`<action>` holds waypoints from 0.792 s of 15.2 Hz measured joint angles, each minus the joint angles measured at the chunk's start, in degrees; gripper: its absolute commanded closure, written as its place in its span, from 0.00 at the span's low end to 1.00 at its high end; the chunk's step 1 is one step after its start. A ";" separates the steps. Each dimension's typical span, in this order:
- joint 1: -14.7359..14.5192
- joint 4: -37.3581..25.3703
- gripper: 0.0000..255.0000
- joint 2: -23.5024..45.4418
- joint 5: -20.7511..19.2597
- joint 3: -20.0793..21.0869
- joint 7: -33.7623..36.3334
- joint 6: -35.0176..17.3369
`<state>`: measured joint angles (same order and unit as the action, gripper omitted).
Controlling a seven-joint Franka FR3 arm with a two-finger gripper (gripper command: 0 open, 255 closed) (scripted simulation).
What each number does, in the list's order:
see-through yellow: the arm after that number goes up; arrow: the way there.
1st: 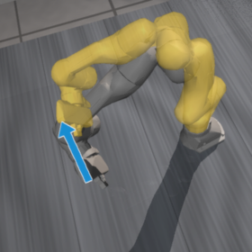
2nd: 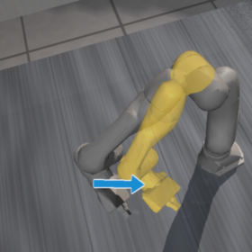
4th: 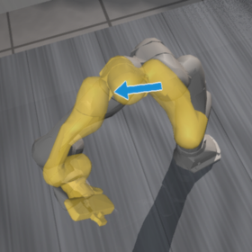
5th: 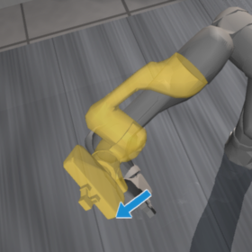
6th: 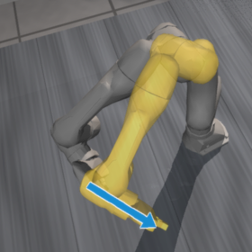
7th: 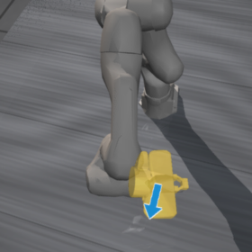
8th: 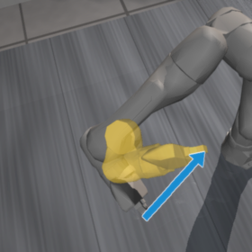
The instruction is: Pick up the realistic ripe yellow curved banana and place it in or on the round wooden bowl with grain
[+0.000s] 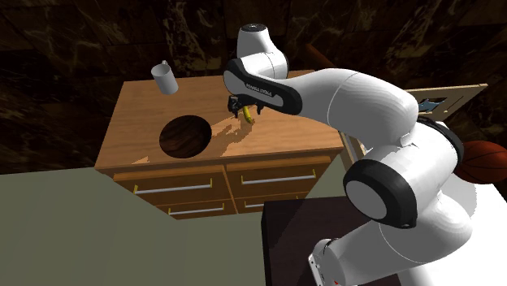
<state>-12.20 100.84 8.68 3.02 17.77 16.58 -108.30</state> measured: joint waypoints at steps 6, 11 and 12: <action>0.00 0.00 1.00 0.00 0.00 0.00 0.00 0.00; -0.01 -0.24 1.00 -0.08 0.02 0.01 0.04 0.32; 0.00 -0.69 1.00 -0.20 0.05 0.02 0.06 0.87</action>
<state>-12.21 100.15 8.48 3.07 17.79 16.64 -107.42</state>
